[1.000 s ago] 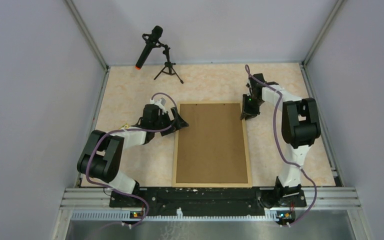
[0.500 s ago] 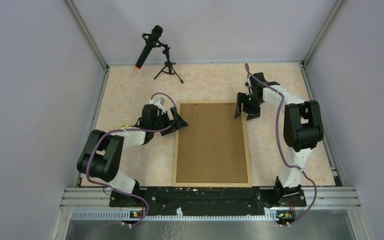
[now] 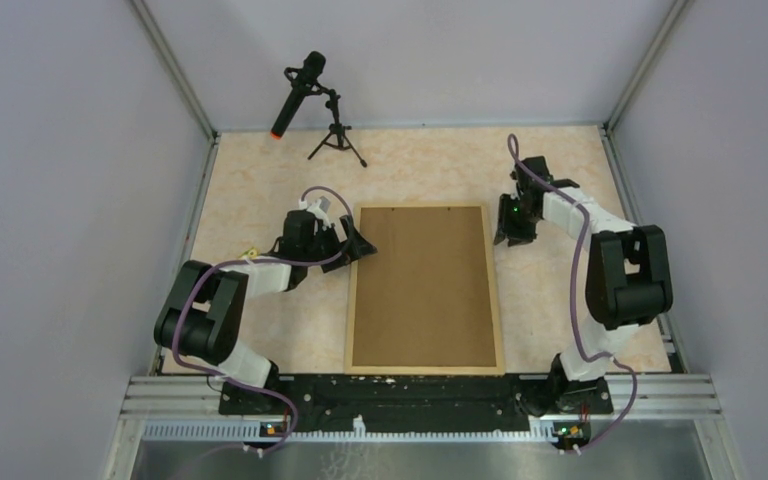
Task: Put the photo into the frame
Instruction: Install the photo frame at the center of the board.
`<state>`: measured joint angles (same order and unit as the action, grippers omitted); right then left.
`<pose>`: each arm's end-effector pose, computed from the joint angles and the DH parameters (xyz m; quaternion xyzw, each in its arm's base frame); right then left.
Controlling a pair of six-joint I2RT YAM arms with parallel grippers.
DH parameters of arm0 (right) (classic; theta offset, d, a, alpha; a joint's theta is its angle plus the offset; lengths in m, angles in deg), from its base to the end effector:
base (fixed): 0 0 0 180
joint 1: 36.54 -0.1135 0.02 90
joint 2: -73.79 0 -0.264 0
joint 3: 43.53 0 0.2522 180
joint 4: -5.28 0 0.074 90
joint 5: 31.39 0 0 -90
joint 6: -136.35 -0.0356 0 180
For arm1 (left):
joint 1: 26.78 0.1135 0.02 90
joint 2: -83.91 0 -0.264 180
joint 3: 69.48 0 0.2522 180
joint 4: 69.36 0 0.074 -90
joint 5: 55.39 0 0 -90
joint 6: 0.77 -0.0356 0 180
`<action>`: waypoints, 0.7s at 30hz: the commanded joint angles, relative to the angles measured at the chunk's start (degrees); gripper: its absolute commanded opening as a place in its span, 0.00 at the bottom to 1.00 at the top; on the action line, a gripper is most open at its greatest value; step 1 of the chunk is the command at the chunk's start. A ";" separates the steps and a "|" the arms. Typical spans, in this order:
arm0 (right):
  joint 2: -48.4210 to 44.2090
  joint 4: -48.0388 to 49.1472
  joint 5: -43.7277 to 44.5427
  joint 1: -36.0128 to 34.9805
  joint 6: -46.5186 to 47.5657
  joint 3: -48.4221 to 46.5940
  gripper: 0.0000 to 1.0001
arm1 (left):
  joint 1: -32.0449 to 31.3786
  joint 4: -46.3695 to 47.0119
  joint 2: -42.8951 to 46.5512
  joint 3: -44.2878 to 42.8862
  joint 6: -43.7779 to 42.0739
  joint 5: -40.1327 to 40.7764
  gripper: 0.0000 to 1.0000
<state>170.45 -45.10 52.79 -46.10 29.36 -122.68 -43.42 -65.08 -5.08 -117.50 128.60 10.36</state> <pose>0.3271 0.0588 0.1985 0.0538 0.9787 0.0925 0.1749 0.2748 -0.0974 0.1485 -0.0798 0.8752 -0.3717 0.2991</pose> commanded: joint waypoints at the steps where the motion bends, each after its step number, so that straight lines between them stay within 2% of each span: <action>1: 5.15 3.40 3.66 -0.90 0.47 -7.97 0.33 | -0.41 -3.84 -0.29 2.36 0.56 -1.04 0.98; 10: 11.29 1.78 4.26 -2.32 1.39 -13.88 0.30 | -0.41 -3.09 -0.99 2.28 0.25 -2.58 0.98; 21: 12.66 1.59 3.35 -3.66 2.04 -11.88 0.29 | -0.41 -3.10 -0.83 2.27 0.29 -2.38 0.98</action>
<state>183.08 -44.01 55.72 -49.30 30.36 -134.57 -43.36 -63.98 -4.86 -116.84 128.56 10.04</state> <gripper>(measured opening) 0.296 0.980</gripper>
